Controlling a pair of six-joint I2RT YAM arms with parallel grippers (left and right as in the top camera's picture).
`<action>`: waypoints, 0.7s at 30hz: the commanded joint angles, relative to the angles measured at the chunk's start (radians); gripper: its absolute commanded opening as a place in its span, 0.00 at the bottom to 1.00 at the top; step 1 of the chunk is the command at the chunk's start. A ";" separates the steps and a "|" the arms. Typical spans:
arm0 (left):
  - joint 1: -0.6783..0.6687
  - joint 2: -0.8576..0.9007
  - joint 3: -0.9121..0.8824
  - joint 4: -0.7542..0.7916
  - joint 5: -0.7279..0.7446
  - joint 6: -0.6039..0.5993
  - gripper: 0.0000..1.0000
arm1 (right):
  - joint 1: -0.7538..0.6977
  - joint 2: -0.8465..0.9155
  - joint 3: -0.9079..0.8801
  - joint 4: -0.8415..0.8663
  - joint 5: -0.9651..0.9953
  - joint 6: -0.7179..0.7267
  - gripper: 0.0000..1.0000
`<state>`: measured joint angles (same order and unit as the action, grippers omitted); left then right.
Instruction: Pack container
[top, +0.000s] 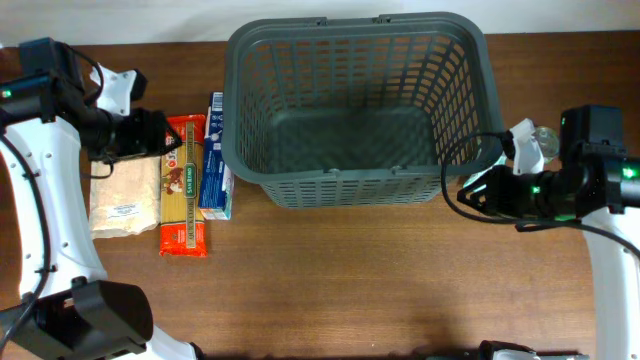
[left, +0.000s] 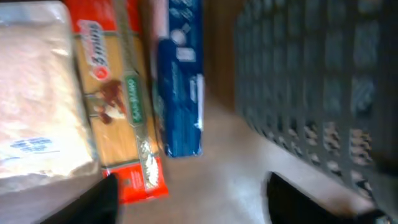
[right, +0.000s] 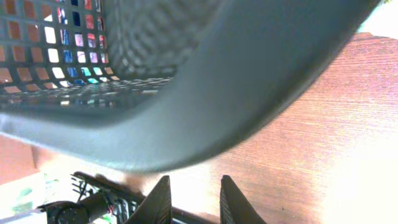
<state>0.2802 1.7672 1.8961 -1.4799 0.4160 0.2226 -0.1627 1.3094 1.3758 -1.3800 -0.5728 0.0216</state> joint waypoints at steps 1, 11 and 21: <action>-0.005 -0.017 -0.003 -0.014 0.079 0.037 0.41 | 0.006 -0.019 -0.003 -0.001 0.017 -0.014 0.21; -0.010 -0.204 -0.003 -0.064 0.085 0.040 0.52 | 0.006 -0.021 -0.003 -0.015 0.061 -0.014 0.21; -0.177 -0.324 -0.003 -0.172 0.055 0.063 0.54 | 0.005 -0.030 -0.003 -0.014 0.062 -0.013 0.21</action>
<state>0.1486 1.4322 1.8927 -1.6382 0.4755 0.2630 -0.1627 1.3010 1.3758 -1.3914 -0.5205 0.0216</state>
